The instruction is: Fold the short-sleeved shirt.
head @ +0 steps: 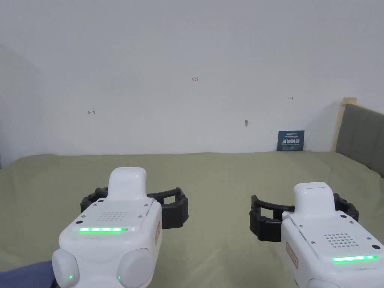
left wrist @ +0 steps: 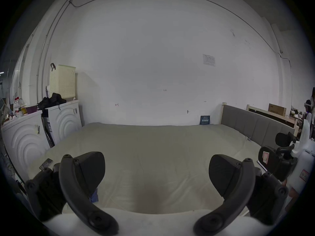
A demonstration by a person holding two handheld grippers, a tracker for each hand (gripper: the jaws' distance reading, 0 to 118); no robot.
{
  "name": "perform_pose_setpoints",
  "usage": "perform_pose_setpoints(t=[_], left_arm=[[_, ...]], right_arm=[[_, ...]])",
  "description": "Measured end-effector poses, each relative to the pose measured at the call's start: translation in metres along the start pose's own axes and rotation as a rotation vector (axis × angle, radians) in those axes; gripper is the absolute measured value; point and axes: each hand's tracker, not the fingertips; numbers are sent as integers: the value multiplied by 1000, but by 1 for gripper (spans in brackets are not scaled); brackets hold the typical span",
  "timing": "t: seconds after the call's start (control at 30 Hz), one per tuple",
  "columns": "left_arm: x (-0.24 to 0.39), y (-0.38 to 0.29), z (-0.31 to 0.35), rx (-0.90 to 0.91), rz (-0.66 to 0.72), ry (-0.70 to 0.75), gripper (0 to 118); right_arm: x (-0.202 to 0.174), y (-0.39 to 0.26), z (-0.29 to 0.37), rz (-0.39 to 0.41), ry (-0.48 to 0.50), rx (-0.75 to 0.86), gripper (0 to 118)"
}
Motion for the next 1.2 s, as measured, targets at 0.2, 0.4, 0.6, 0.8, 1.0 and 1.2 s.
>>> perform_pose_setpoints(t=[0.2,0.4,0.6,0.8,1.0,1.2], left_arm=[[1,4,-9,-24,2,32,118],[1,2,-9,-16,-11,34,118],[1,2,-9,-14,-20,44,118],[-2,3,-9,-39,-10,17,118],[-6,1,-13,-26,-14,35,118],[-4,2,-11,-24,-19,14,118]], right_arm=[[0,0,1,-7,-1,-1,118],[1,1,0,-5,4,-3,118],[0,1,1,-6,8,1,118],[-1,2,2,-5,8,-2,118],[-2,2,1,-4,11,-4,118],[-2,3,0,-6,14,-2,118]])
